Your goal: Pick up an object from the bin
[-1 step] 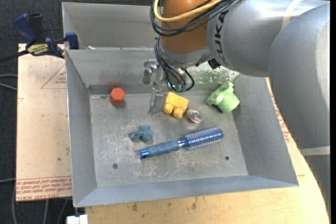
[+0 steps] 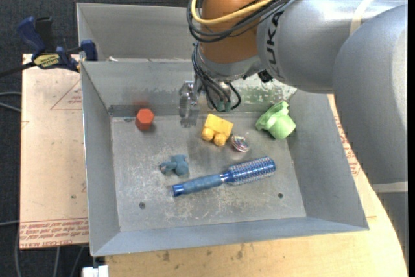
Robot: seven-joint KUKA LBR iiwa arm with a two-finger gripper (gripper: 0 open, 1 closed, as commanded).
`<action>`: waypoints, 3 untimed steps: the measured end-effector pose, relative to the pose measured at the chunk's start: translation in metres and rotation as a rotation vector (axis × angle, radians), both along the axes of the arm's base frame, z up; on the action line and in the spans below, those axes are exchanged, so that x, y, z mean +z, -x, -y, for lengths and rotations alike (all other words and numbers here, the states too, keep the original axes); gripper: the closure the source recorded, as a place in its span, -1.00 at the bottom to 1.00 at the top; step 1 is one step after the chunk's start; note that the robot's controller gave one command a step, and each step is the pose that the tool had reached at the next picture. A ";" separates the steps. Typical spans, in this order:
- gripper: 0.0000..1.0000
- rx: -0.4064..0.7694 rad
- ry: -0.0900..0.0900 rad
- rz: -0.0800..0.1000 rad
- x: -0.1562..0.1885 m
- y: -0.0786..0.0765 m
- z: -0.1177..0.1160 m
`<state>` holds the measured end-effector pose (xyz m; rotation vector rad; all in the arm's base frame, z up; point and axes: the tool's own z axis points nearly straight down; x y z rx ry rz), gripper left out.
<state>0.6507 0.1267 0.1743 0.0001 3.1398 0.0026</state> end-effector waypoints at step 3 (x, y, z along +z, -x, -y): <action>-1.00 -0.413 -0.004 -0.001 -0.103 0.119 0.014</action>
Offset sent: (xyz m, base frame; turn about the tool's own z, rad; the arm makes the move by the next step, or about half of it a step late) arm 0.0000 0.0000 0.0000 0.0000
